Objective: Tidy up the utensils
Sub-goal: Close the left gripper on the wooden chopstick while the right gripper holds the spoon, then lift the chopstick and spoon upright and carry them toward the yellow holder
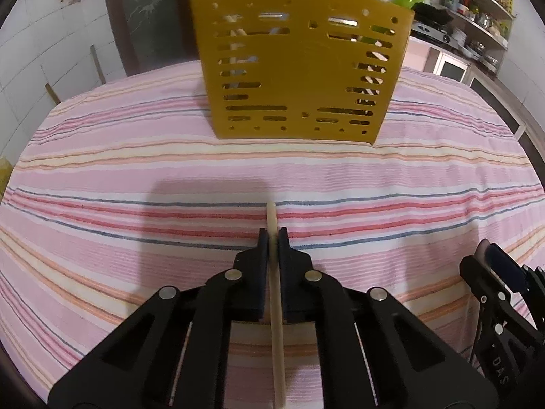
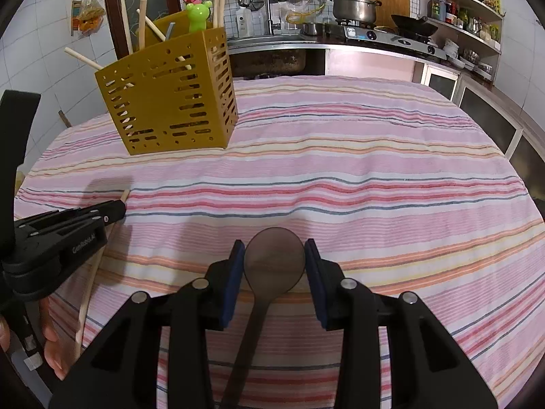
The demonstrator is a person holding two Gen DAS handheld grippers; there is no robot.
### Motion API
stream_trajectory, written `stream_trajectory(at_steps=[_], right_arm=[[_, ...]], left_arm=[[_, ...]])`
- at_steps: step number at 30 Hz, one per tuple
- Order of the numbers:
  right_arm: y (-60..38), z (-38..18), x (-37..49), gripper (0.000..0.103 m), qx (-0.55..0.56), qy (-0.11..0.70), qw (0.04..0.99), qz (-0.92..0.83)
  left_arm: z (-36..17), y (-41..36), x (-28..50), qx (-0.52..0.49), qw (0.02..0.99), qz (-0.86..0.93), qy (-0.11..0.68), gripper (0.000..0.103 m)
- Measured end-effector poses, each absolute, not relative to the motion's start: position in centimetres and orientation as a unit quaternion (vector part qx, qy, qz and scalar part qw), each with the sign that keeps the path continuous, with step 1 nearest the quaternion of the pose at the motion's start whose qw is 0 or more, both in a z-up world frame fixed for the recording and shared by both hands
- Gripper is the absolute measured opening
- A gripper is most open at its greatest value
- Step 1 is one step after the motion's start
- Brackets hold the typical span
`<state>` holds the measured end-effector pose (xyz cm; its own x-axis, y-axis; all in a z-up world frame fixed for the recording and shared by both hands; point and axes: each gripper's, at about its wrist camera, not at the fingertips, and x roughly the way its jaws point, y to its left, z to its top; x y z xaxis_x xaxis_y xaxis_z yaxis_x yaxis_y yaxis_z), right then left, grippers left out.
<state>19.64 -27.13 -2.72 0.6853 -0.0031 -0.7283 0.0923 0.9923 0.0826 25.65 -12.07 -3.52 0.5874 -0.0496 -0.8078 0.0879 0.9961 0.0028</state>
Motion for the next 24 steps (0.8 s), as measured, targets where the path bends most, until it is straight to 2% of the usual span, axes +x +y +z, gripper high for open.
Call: stream_trajectory(at_steps=[10, 24], right_arm=[[-26.3, -1.8, 19.2, 0.036, 0.045, 0.381, 0.923, -0.022], [-24.9, 2.3, 17.0, 0.036, 0.037, 0.305, 0.952, -0.017]], left_arm=[[-1.3, -10.4, 24.1, 0.024, 0.909, -0.046, 0.413, 0.005], [3.5, -7.0, 19.6, 0.011, 0.942, -0.051, 0.332, 0.005]])
